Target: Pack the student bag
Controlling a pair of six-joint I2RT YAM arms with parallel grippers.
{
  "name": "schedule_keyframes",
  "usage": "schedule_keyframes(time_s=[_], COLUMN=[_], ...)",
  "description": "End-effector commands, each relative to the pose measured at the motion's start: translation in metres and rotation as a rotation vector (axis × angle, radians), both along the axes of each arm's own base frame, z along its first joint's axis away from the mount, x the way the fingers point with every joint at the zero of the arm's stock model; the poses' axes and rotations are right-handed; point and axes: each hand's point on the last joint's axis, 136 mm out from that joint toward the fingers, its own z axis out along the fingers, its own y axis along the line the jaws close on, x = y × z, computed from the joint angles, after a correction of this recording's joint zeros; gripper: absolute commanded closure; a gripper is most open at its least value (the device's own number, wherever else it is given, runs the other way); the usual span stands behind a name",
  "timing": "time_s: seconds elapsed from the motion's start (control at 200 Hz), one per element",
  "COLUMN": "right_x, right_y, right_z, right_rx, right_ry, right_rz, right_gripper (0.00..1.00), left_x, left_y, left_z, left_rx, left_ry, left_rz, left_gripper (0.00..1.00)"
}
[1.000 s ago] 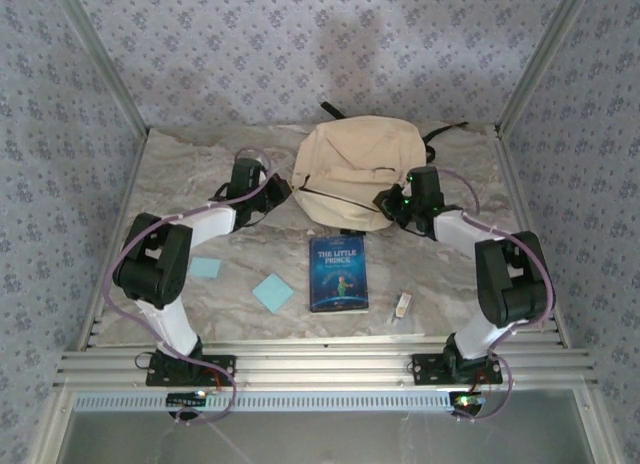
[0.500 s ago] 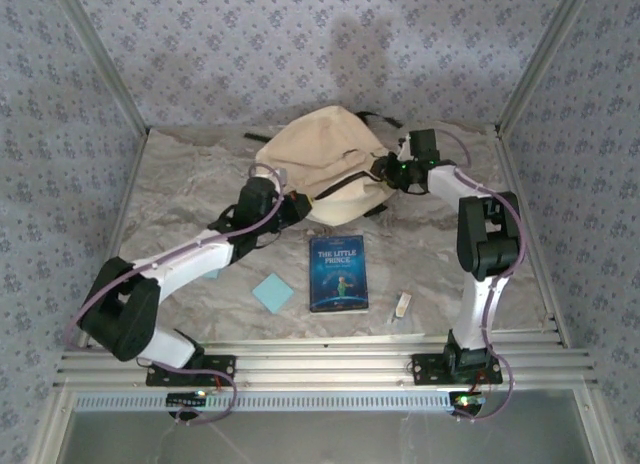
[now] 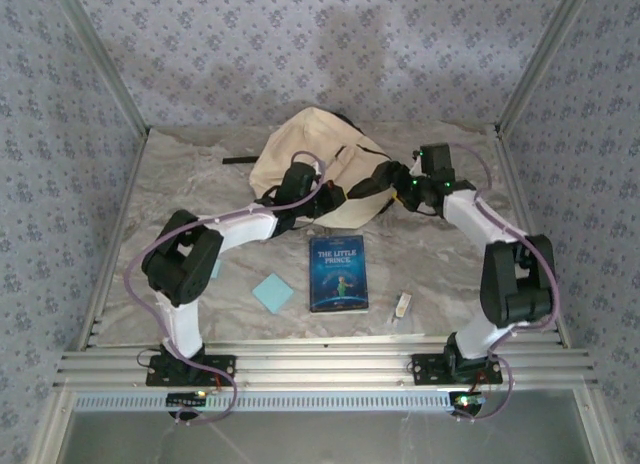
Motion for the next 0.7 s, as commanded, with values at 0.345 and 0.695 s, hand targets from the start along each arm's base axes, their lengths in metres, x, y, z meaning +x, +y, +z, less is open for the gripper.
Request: schedule_keyframes(time_s=[0.345,0.695], right_x=[0.039,0.027], right_y=[0.067,0.055], right_z=[-0.033,-0.055], right_rx=[0.197,0.220], right_ry=[0.049,0.083], right_rz=[-0.031,-0.077], right_gripper=[0.18,1.00], left_x=[-0.019,0.014], left_y=[-0.006,0.042], left_z=[0.027,-0.016], left_rx=[-0.084,0.129], left_ry=[-0.018,-0.080], left_rz=[-0.030,0.123], left_gripper=[1.00,1.00])
